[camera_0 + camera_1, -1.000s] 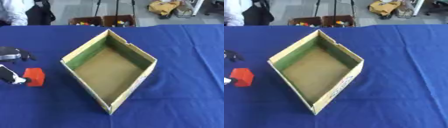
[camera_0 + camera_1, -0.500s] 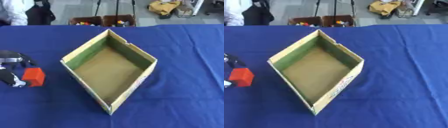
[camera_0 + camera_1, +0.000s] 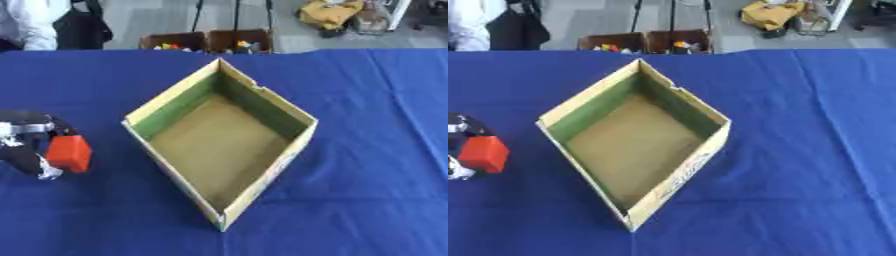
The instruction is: Pick up objects on the table and place them in the box.
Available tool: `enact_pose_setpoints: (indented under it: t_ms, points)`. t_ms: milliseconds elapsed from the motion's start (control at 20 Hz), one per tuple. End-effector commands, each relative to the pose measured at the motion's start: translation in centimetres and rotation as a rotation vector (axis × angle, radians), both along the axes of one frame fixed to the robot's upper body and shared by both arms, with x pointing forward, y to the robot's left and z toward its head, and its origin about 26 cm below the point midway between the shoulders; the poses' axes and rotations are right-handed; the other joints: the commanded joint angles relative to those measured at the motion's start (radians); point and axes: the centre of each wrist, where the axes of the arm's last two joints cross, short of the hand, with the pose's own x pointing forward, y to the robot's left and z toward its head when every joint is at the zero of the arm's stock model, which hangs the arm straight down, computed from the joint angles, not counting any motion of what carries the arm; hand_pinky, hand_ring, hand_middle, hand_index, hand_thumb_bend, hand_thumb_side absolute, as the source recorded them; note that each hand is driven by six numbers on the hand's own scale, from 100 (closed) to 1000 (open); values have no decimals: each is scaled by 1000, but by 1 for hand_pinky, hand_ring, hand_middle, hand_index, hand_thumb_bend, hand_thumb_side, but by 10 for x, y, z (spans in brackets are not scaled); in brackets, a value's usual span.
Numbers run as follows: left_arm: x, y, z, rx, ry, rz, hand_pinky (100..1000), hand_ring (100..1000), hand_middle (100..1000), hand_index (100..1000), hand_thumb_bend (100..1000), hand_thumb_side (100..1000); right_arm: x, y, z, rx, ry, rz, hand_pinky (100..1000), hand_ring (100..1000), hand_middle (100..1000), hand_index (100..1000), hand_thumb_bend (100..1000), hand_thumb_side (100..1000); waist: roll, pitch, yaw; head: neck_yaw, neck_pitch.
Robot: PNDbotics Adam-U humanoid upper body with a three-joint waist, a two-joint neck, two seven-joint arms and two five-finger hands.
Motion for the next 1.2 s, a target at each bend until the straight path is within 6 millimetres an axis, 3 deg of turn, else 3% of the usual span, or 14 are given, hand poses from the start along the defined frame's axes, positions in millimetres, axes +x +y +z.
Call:
enact_pose_setpoints:
  t_ms: [50,100,250,500,650,1200]
  points:
    - [0,4,7,29,-52,31,502,662,682,828,300,393,-4,-1,9,-8,-30,-1,772,714,756,776,100,715,-9,1,-1,3,-8]
    - [0,3,6,32,-63,37,481,641,661,818,290,392,-4,-1,9,-7,-30,-1,772,714,756,776,100,714,-9,1,-1,4,-7]
    - [0,3,6,48,-104,49,353,546,548,694,100,352,-4,-1,9,-5,-30,-2,772,714,756,777,100,713,-10,0,0,3,-7]
    - [-3,1,13,66,-181,56,293,514,497,624,100,368,-4,-2,8,-2,-28,-4,772,715,756,778,100,709,-8,-7,3,3,-5]
    - [-7,0,23,66,-231,58,278,503,483,606,100,421,-4,-2,7,-1,-27,-6,772,715,756,778,100,709,-7,-12,5,2,-4]
    - [-27,-38,90,-11,-501,-18,239,468,448,580,100,414,-5,-3,6,-8,-20,-9,773,716,756,779,100,707,5,-32,11,-8,12]
